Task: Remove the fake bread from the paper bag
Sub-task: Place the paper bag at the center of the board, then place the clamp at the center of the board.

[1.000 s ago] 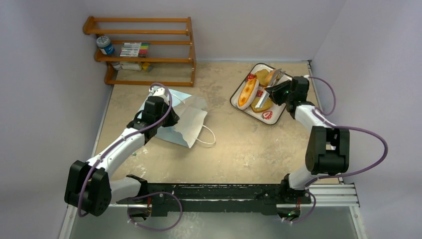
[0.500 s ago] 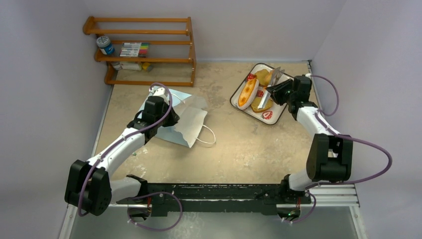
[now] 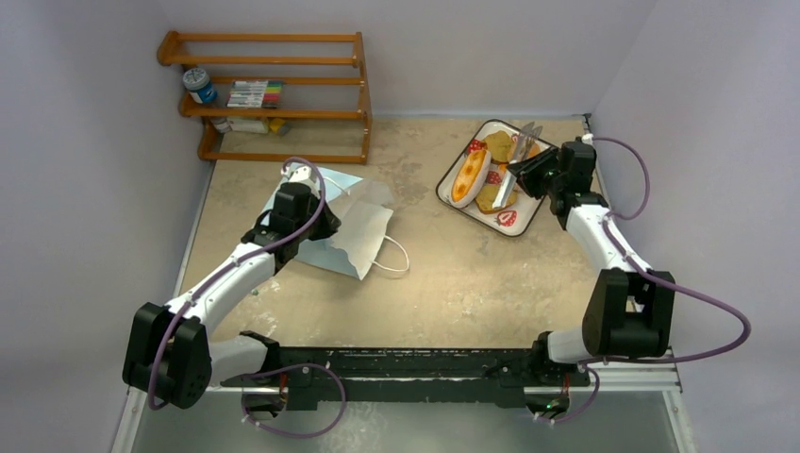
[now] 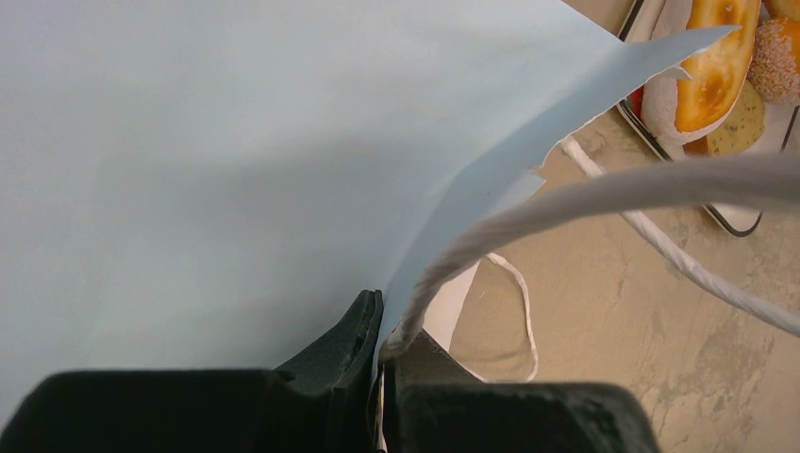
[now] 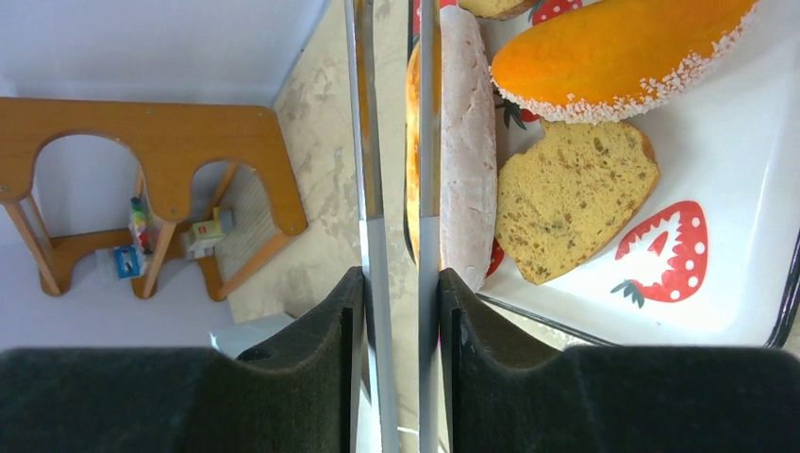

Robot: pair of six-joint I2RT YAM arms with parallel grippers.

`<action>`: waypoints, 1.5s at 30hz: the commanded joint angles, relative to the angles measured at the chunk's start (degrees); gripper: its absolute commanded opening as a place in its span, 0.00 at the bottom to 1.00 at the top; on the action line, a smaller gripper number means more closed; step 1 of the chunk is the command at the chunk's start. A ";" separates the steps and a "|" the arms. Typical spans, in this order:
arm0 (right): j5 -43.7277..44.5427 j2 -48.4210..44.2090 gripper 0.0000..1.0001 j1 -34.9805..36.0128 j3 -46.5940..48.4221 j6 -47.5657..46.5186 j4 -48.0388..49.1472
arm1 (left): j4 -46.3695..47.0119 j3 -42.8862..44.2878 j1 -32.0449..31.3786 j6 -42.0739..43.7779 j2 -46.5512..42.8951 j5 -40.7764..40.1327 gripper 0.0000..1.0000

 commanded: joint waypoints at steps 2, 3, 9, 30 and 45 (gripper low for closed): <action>2.00 -2.20 0.28 3.87 5.73 -7.56 -1.98 | 4.83 -2.57 0.39 -3.92 -1.10 -2.60 0.00; 3.23 -1.84 0.28 5.69 6.75 -9.03 -3.08 | 5.44 -3.22 0.49 -4.84 -1.09 -2.93 0.00; 10.07 2.46 0.27 20.19 11.93 -13.99 -8.68 | 8.61 -5.94 1.68 -9.45 -0.08 -4.94 0.00; 21.60 22.79 0.38 40.91 17.10 -19.73 -9.20 | 7.46 -6.47 2.16 -12.14 -6.82 -8.53 0.49; 24.89 24.59 1.00 42.56 18.86 -20.98 -11.53 | 4.63 -0.46 2.19 -13.77 -10.90 -8.02 0.69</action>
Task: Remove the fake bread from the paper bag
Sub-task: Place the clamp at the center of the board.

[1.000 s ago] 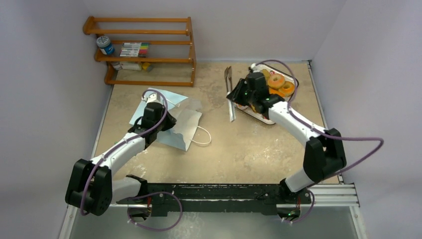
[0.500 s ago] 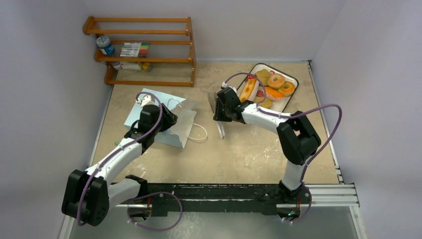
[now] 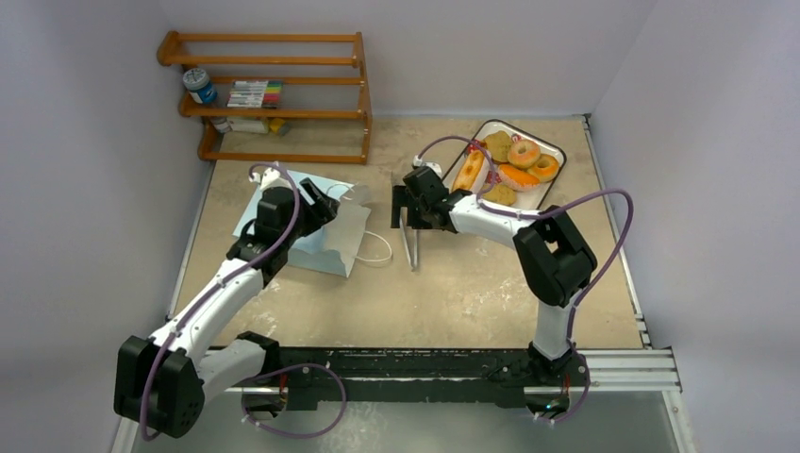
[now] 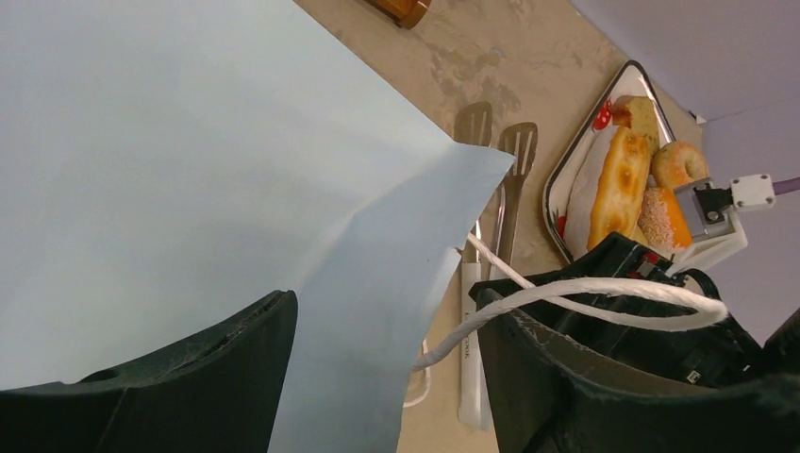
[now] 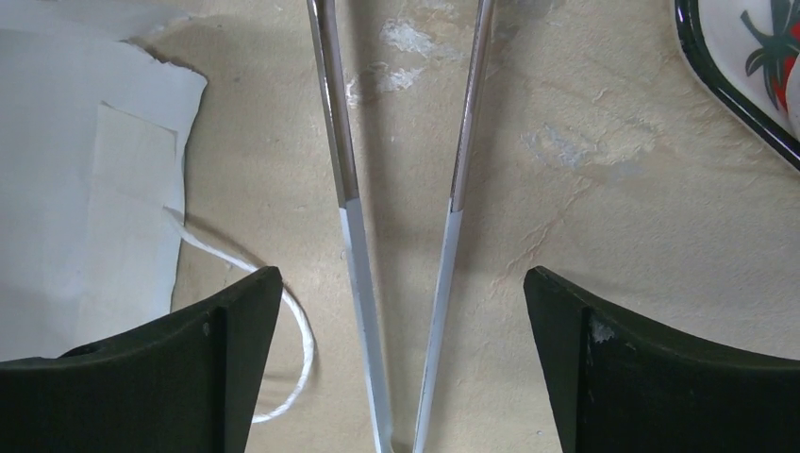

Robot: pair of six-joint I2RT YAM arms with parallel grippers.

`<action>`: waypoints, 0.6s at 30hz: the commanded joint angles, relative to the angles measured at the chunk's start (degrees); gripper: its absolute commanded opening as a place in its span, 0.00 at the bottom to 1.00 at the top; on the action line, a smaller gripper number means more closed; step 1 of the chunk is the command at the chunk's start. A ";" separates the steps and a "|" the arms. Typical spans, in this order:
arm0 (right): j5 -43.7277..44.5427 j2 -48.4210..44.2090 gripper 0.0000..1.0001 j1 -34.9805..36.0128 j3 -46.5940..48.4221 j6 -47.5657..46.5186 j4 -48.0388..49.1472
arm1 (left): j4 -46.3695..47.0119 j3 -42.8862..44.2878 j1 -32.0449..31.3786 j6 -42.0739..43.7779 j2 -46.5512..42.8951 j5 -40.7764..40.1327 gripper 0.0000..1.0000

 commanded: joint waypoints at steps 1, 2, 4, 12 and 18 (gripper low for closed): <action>3.33 -2.46 1.00 0.61 2.24 -0.80 0.00 | 0.38 3.23 0.41 -1.20 -3.38 -0.55 0.70; 4.19 -3.13 1.00 0.86 2.35 -1.04 -0.16 | -0.07 3.92 0.38 -1.23 -3.95 -0.84 0.71; 6.46 -4.75 1.00 1.66 3.52 -1.80 -1.18 | -1.33 6.60 0.45 -1.16 -4.89 -1.67 0.72; 20.44 -17.18 1.00 2.31 7.84 -5.07 -3.35 | -6.23 22.69 0.34 2.40 -5.05 -11.56 0.73; 32.63 -18.91 1.00 -7.70 12.79 1.88 -17.30 | -7.15 29.15 0.30 8.71 -1.58 -26.99 0.74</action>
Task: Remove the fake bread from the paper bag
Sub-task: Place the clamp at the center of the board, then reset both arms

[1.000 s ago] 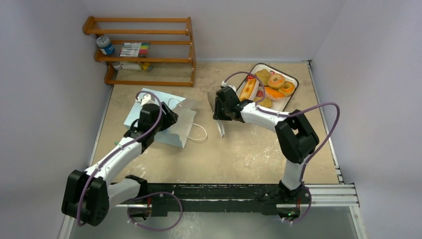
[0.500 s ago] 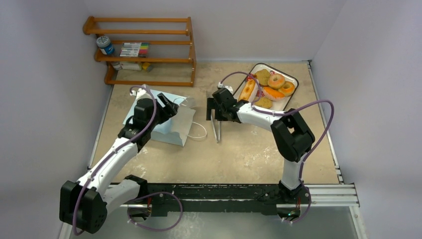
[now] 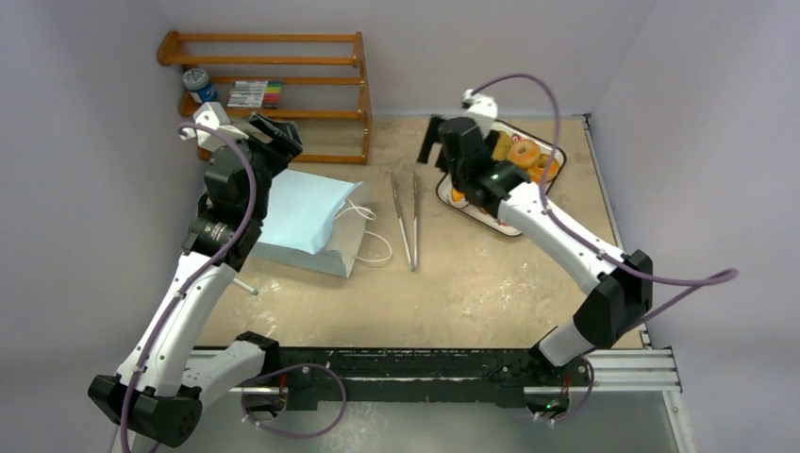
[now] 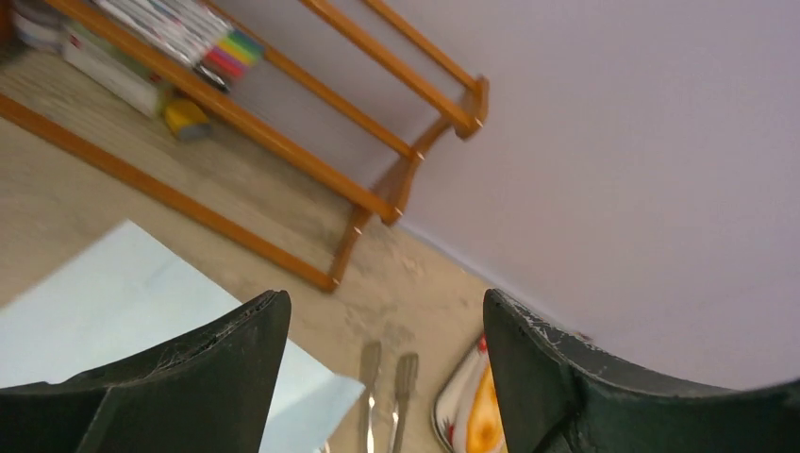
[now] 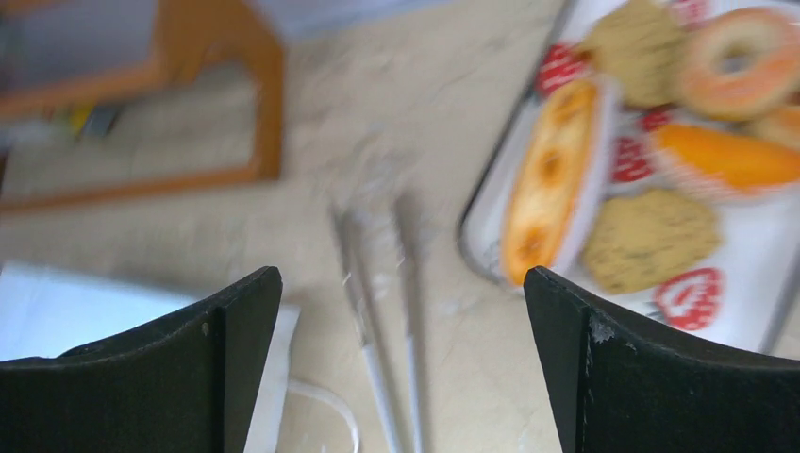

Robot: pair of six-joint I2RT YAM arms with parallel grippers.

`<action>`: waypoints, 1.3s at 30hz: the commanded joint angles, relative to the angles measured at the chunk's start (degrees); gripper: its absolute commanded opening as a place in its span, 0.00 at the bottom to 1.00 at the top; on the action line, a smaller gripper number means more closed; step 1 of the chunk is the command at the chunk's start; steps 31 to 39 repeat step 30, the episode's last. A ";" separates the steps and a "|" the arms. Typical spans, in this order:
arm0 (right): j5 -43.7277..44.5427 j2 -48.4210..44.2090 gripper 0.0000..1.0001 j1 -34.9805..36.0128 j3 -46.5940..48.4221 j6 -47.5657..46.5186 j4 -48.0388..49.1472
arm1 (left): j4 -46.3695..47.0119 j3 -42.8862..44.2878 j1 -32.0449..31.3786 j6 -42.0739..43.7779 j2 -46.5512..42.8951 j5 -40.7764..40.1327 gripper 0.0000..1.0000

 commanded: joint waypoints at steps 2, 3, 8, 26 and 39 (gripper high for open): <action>12.29 -3.01 1.00 -13.90 0.30 5.87 -10.59 | -1.57 5.86 0.38 8.17 4.81 -14.88 0.75; 13.52 -4.90 1.00 -16.29 -1.87 5.35 -9.18 | -1.42 6.36 0.39 9.32 5.91 -16.04 0.75; 17.53 -13.58 1.00 -26.83 -11.72 1.86 -1.77 | 2.30 4.74 2.00 13.93 9.04 -21.10 0.80; 17.20 -17.40 0.99 -37.46 -18.30 7.14 -8.32 | 12.98 -13.02 14.34 13.10 4.72 -16.08 0.84; 17.76 -17.45 0.99 -37.43 -17.51 7.64 -9.37 | 13.00 -13.70 14.44 12.95 4.31 -15.67 0.84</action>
